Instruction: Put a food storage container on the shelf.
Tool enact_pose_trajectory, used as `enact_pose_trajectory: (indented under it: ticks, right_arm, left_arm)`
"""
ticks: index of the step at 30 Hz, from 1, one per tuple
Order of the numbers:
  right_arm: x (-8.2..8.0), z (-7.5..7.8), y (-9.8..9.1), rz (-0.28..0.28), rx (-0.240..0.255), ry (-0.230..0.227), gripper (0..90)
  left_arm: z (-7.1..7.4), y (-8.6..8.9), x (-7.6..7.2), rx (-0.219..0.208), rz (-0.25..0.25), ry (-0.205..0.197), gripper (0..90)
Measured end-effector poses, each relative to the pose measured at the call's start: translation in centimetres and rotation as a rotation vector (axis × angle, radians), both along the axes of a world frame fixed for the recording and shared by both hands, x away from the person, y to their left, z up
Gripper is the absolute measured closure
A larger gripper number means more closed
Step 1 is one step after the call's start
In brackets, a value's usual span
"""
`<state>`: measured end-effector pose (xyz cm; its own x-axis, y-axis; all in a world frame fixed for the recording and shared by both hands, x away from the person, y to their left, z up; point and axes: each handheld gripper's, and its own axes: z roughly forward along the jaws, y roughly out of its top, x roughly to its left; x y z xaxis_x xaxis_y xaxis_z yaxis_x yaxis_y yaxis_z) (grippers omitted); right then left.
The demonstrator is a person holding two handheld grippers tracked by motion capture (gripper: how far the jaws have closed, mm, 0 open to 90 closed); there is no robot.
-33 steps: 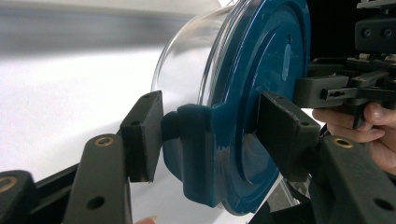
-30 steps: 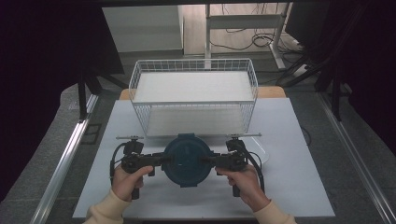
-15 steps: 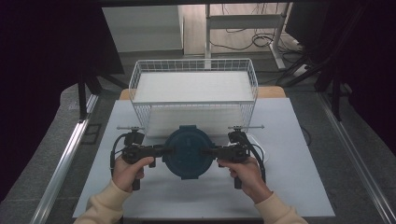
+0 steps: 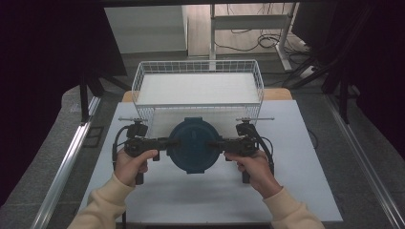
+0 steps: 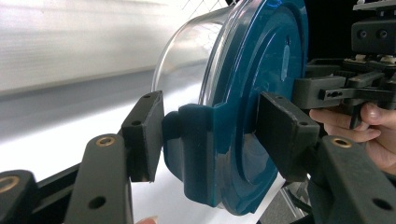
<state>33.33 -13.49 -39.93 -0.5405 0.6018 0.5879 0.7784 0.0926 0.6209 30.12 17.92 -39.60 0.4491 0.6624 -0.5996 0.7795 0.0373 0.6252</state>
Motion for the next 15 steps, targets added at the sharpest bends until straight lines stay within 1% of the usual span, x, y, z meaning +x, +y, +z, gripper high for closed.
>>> enact_pose_trajectory:
  ticks: [4,5,8,15]
  right_arm:
    - [0.3,0.6,-0.1,0.001,0.001,-0.008,37.5]
    - [0.5,0.9,-0.1,0.002,0.002,-0.012,37.5]
    - [0.6,1.2,-0.2,0.001,0.002,-0.011,37.5]
    - [1.0,2.3,-0.2,0.001,-0.003,-0.027,37.5]
  left_arm:
    - [0.5,0.0,0.3,-0.006,0.001,-0.006,43.1]
    - [0.8,0.0,0.4,-0.006,0.000,-0.009,43.1]
    - [1.0,-0.1,0.6,-0.006,0.000,-0.011,43.1]
    - [2.0,-0.1,1.2,-0.009,-0.007,-0.019,43.1]
